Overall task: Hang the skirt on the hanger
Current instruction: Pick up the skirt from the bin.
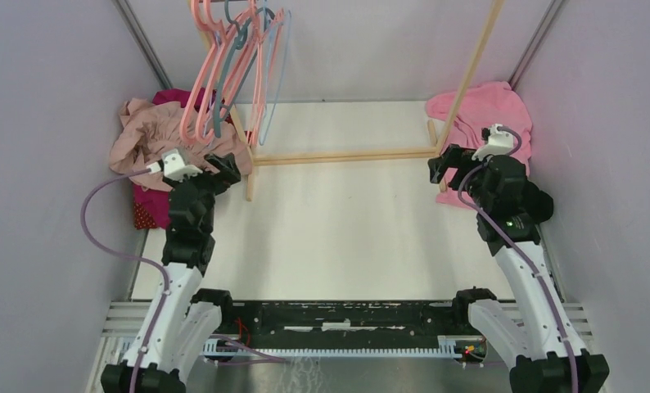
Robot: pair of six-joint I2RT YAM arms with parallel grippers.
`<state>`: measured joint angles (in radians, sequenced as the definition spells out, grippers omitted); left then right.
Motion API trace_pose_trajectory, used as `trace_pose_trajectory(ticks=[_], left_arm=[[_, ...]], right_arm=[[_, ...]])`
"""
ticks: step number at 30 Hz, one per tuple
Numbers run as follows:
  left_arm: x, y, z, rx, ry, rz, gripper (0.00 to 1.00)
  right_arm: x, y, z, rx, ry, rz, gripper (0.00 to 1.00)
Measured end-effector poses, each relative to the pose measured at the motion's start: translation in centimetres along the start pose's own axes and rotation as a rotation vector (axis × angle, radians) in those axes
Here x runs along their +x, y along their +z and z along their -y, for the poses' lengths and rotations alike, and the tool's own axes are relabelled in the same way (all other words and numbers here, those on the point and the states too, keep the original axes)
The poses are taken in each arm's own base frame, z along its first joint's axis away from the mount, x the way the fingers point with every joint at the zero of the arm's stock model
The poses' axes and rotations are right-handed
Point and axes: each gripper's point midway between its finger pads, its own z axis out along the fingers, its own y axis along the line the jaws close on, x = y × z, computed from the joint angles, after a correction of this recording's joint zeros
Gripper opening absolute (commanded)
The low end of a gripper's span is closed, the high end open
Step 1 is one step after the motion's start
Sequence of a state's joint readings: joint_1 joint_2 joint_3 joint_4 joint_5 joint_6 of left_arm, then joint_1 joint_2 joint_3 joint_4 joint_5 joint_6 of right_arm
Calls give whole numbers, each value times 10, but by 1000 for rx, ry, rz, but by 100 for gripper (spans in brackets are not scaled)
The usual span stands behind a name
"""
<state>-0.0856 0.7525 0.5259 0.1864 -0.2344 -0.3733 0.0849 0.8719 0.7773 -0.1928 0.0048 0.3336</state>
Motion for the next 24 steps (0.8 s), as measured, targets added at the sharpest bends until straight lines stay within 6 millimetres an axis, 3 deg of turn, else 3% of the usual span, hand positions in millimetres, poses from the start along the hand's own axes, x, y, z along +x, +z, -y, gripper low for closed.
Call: trace_pose_trajectory(ticks=[4, 7, 11, 15, 20, 24], left_arm=[[-41, -24, 17, 43, -140, 67, 99], [-52, -37, 23, 62, -240, 79, 99], [-49, -45, 23, 42, -365, 52, 99], [-41, -41, 30, 51, -397, -12, 99], [-41, -29, 47, 65, -380, -122, 99], [-41, -33, 54, 69, -366, -194, 99]], right_arm=[[-3, -31, -30, -145, 45, -49, 100], [6, -48, -38, -176, 93, -108, 100], [25, -62, -53, -252, 144, -213, 100], [32, -66, -63, -298, 188, -287, 100], [38, -68, -67, -306, 227, -325, 100], [40, -68, -64, -272, 269, -337, 100]])
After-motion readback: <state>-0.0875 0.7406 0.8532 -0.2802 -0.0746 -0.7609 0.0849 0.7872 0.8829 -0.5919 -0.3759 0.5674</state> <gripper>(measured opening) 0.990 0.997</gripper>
